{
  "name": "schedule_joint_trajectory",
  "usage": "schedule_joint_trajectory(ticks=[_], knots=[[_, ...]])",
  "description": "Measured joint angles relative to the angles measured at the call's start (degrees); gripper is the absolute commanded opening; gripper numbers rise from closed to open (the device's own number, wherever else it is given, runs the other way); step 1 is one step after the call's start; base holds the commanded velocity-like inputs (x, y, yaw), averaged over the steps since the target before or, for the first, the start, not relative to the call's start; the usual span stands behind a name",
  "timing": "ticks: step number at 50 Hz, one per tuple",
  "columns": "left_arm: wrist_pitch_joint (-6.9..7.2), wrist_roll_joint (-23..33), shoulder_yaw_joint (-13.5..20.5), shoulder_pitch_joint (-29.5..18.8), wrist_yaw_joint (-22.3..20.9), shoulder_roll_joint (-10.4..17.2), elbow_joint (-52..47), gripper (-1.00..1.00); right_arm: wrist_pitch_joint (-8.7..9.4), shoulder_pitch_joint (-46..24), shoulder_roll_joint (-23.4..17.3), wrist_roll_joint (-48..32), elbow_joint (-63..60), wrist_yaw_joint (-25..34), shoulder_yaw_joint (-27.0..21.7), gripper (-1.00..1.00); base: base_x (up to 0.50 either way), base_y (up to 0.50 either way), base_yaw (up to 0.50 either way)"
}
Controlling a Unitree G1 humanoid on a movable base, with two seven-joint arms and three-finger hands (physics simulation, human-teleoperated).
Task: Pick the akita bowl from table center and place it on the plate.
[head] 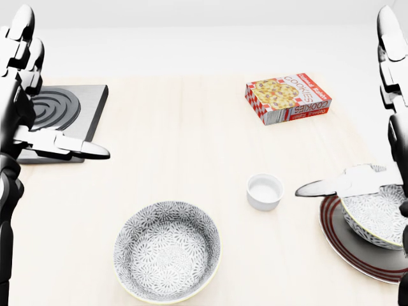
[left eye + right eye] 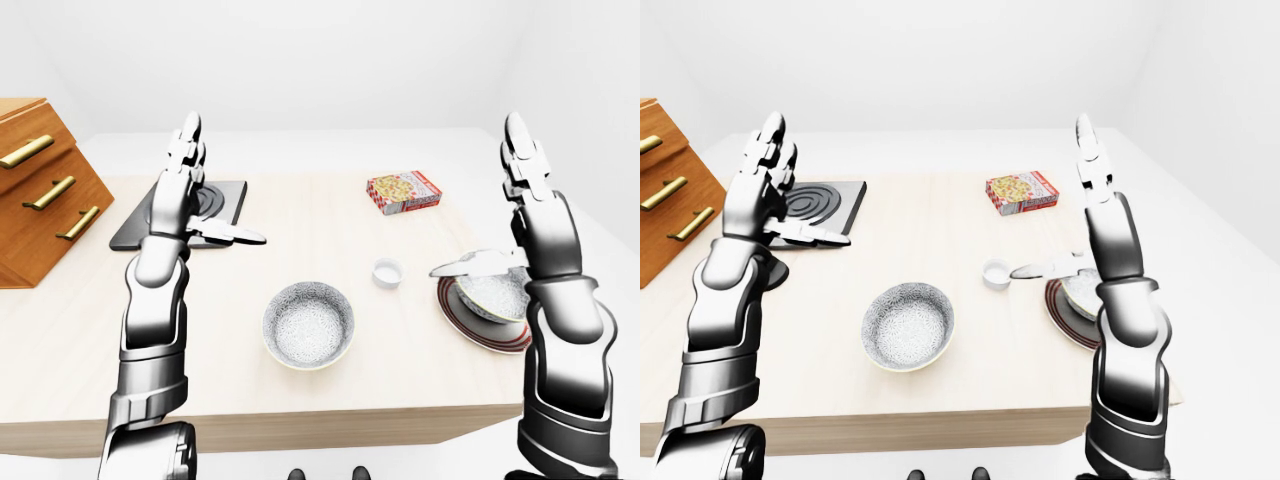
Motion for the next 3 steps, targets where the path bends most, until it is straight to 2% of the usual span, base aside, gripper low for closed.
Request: schedule_joint_trajectory(ticks=[3], knots=[[0.0, -0.3, 0.0, -0.1, 0.2, 0.0, 0.0, 1.0, 0.0, -1.8, 0.9, 0.8, 1.4, -2.3, 2.4, 1.0, 0.0, 0.0, 0.0]])
